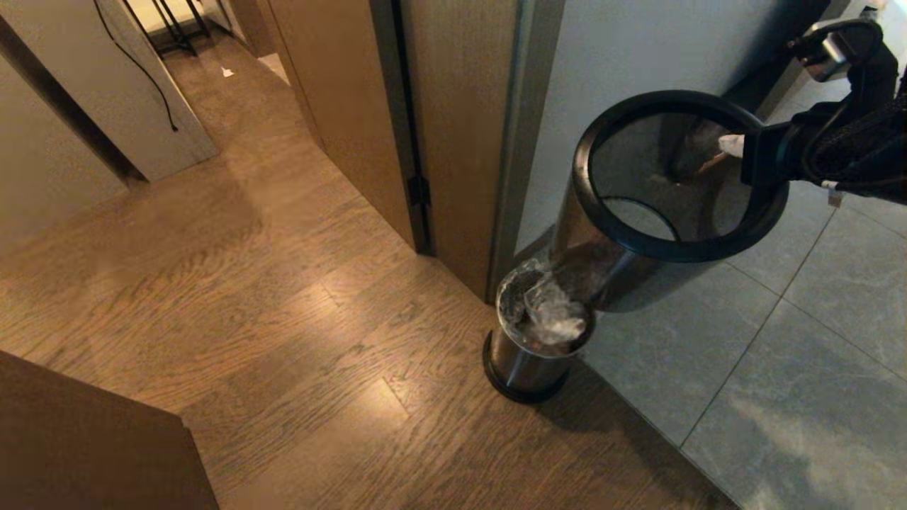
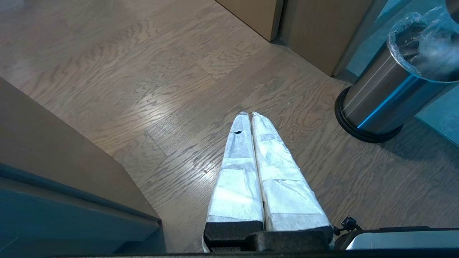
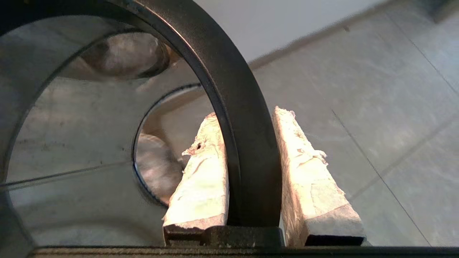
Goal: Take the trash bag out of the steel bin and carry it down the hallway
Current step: Place the outer trash can on the ground
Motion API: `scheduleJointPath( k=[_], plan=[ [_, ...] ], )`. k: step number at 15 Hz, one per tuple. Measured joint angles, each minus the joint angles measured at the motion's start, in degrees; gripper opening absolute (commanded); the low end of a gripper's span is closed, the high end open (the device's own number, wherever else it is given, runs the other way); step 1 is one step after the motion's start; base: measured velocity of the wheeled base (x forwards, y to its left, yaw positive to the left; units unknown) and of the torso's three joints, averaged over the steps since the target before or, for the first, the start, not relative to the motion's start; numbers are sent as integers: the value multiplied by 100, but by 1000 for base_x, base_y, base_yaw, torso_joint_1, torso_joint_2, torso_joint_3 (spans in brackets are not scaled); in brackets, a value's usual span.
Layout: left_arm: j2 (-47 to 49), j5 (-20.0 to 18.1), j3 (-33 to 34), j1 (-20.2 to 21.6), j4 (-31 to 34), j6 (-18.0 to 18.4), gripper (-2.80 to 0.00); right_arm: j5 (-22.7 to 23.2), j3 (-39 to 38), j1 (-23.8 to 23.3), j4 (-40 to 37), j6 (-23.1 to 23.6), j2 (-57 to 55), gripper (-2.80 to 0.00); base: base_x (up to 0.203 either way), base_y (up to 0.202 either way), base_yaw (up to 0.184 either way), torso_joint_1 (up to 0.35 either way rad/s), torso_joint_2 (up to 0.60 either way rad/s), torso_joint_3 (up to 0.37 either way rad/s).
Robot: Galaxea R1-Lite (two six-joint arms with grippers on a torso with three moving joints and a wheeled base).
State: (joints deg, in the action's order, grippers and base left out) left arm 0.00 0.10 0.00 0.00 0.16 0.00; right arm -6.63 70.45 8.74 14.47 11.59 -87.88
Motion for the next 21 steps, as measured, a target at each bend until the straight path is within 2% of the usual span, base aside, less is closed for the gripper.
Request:
scheduleJointPath(
  k=[4, 10, 21],
  plan=[
    [0, 1, 0, 0, 2, 0, -280, 22, 525, -440, 18, -264, -494, -280, 0, 0, 0, 0, 0, 0],
    [0, 0, 0, 0, 2, 0, -280, 10, 1172, -781, 68, -394, -1376, -280, 0, 0, 0, 0, 0, 0],
    [0, 1, 0, 0, 0, 0, -280, -37, 2548, -867, 610, -553, -3445, -280, 0, 0, 0, 0, 0, 0]
  ],
)
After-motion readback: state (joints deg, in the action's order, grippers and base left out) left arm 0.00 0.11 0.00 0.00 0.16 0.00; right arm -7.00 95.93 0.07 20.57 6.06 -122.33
